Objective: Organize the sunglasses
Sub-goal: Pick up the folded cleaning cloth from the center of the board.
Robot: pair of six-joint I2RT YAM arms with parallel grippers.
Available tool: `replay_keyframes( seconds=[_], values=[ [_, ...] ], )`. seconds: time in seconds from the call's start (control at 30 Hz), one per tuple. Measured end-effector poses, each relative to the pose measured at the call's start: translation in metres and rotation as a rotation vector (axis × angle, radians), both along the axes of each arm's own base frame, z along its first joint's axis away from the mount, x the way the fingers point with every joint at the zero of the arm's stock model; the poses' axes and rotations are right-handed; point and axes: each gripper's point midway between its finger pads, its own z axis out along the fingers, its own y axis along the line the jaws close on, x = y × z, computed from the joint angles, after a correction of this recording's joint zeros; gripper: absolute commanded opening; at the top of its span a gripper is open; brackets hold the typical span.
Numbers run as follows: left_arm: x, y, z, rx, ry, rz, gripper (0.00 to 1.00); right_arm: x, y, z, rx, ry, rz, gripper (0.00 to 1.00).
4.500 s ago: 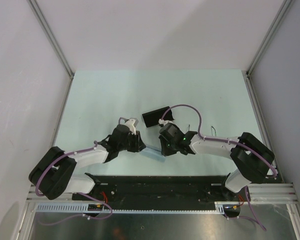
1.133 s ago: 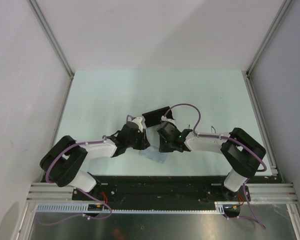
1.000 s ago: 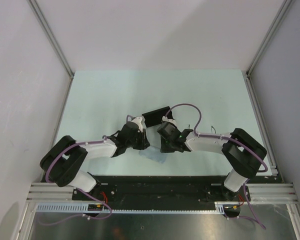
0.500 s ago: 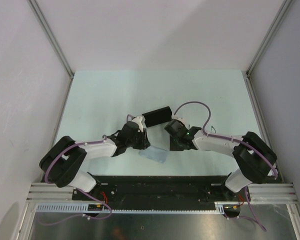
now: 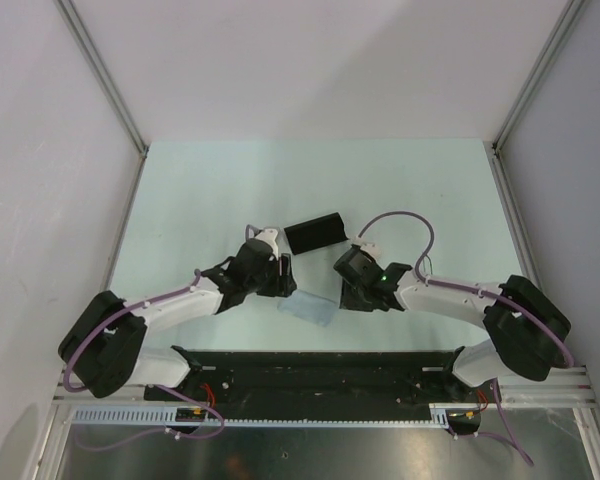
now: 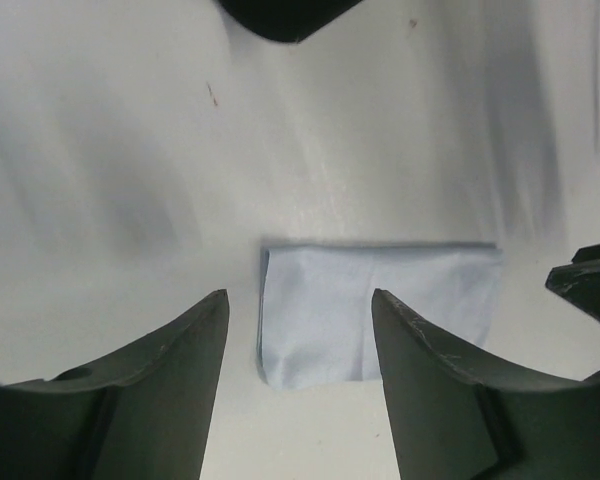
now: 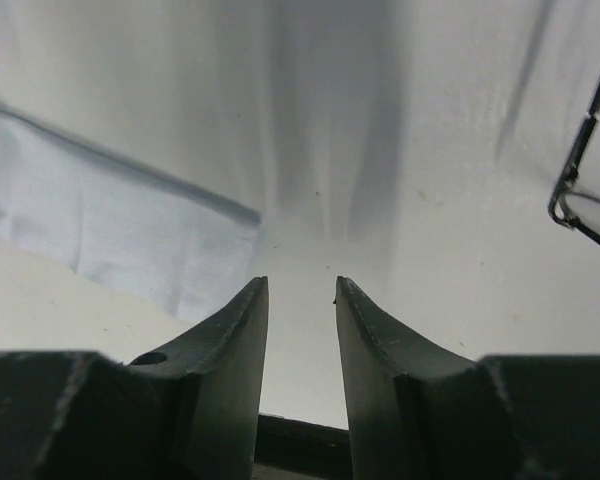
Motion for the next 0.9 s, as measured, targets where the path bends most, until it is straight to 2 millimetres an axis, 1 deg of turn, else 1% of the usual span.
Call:
replay_keyframes(
  seconds=[0.13, 0.17, 0.27, 0.37, 0.57, 0.77, 0.9],
  values=[
    [-0.011, 0.003, -0.007, 0.016, 0.053, -0.011, 0.63, -0.007, -0.004, -0.005, 0.014, 0.018, -0.052, 0.39],
    [-0.013, 0.004, -0.009, 0.021, 0.066, -0.013, 0.60, -0.007, -0.004, -0.006, 0.019, 0.021, -0.064, 0.39],
    [-0.021, 0.006, -0.017, 0.037, 0.111, -0.027, 0.56, -0.010, -0.002, -0.009, 0.041, 0.030, -0.091, 0.39],
    [-0.026, 0.007, -0.024, 0.062, 0.154, -0.035, 0.55, -0.013, 0.002, -0.012, 0.062, 0.034, -0.102, 0.39],
    [-0.027, 0.001, -0.029, 0.075, 0.209, -0.054, 0.52, -0.020, 0.017, -0.015, 0.104, 0.040, -0.107, 0.40],
    [-0.026, -0.004, -0.030, 0.068, 0.225, -0.067, 0.49, -0.019, 0.028, -0.017, 0.140, 0.045, -0.105, 0.39],
    [-0.026, -0.006, -0.030, 0.066, 0.232, -0.072, 0.47, -0.018, 0.032, -0.017, 0.156, 0.045, -0.107, 0.38]
  ],
)
